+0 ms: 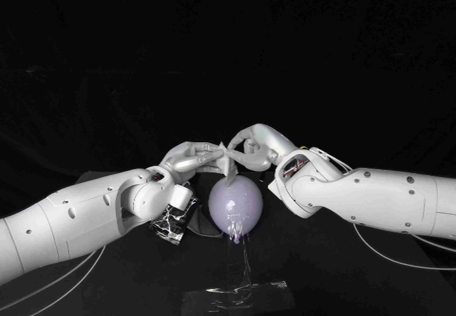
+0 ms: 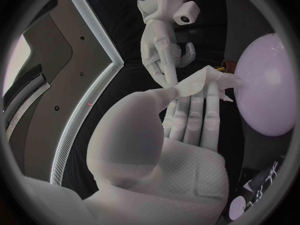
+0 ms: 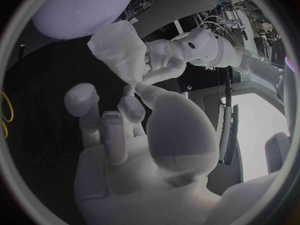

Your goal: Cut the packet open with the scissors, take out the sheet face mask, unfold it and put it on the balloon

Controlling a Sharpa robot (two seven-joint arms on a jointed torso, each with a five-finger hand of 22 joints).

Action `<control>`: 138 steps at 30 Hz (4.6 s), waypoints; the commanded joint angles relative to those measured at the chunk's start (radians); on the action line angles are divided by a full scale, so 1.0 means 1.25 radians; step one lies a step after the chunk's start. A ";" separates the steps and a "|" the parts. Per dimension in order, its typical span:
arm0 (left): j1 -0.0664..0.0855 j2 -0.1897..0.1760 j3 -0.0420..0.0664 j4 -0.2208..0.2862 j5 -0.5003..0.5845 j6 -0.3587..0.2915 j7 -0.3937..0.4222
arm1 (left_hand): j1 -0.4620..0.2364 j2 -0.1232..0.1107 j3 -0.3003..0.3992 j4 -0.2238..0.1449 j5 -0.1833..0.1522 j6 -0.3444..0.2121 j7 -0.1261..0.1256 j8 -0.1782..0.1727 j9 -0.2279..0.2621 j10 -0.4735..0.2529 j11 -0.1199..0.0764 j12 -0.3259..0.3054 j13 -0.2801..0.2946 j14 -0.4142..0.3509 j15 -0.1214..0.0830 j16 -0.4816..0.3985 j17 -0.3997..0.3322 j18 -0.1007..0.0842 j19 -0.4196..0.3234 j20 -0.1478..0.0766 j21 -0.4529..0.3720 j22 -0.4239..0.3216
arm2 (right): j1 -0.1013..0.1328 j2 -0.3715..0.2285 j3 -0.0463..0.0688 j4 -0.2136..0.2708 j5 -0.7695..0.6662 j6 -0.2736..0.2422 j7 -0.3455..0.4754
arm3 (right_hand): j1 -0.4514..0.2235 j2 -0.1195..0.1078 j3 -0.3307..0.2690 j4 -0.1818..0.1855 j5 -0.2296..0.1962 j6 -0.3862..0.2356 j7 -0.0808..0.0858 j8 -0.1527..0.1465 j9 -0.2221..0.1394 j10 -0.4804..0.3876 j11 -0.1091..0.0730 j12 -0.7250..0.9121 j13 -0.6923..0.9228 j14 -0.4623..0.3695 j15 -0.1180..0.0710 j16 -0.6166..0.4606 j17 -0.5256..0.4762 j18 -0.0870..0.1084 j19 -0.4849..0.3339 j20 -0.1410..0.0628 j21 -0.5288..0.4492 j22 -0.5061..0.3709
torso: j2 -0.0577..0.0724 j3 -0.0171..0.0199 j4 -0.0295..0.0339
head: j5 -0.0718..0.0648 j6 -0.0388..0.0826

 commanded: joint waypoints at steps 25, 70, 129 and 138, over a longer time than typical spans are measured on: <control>0.001 0.001 0.001 0.003 0.001 0.006 0.009 | -0.005 0.005 0.006 0.001 0.003 0.003 0.001 0.003 0.011 0.008 0.000 0.002 0.001 0.007 -0.001 0.003 0.002 0.011 0.002 -0.002 0.005 0.002 | -0.005 0.002 0.000 -0.004 -0.030 -0.002 -0.011 | 0.083 0.052 0.045 -0.046 -0.004 0.064 -0.031 0.043 0.021 0.044 -0.030 0.043 0.029 0.082 -0.026 0.012 0.210 -0.004 0.035 -0.023 0.074 0.088 | 0.000 0.0004 0.0001 | 0.000 -0.002; 0.001 -0.004 0.001 -0.002 0.001 -0.009 0.009 | -0.006 0.004 0.010 -0.001 0.003 0.003 0.001 0.002 0.012 0.009 0.000 0.002 0.000 0.007 -0.001 0.003 0.003 0.010 0.003 -0.002 0.007 0.003 | -0.007 -0.056 0.001 0.033 0.005 -0.012 0.002 | 0.076 0.053 0.061 -0.060 -0.005 0.076 -0.037 0.066 0.037 0.081 -0.036 0.111 0.077 0.082 -0.029 0.012 0.210 -0.016 0.058 -0.028 0.152 0.113 | 0.000 0.0005 -0.0001 | 0.002 -0.002; 0.006 0.011 0.002 -0.035 -0.062 -0.008 0.007 | -0.006 0.003 0.013 -0.003 0.003 0.004 0.002 0.001 0.014 0.009 0.000 0.001 0.000 0.007 -0.001 0.002 0.004 0.010 0.002 -0.004 0.009 0.004 | 0.144 -0.025 0.005 -0.027 -0.210 0.422 -0.082 | 0.070 0.048 0.063 -0.065 -0.005 0.076 -0.038 0.071 0.042 0.086 -0.036 0.121 0.085 0.082 -0.030 0.012 0.210 -0.022 0.067 -0.030 0.190 0.123 | 0.001 0.0002 -0.0007 | -0.007 -0.002; 0.007 0.024 0.002 -0.043 -0.064 -0.001 0.006 | -0.005 0.002 0.015 -0.005 0.003 0.004 0.002 0.001 0.014 0.008 0.001 0.000 0.000 0.006 -0.001 0.002 0.005 0.010 0.003 -0.005 0.011 0.005 | 0.144 -0.019 0.005 -0.030 -0.195 0.407 -0.074 | 0.068 0.047 0.064 -0.064 -0.005 0.075 -0.038 0.072 0.043 0.082 -0.036 0.110 0.078 0.082 -0.029 0.012 0.210 -0.019 0.062 -0.030 0.172 0.120 | 0.000 0.0002 -0.0010 | -0.009 -0.002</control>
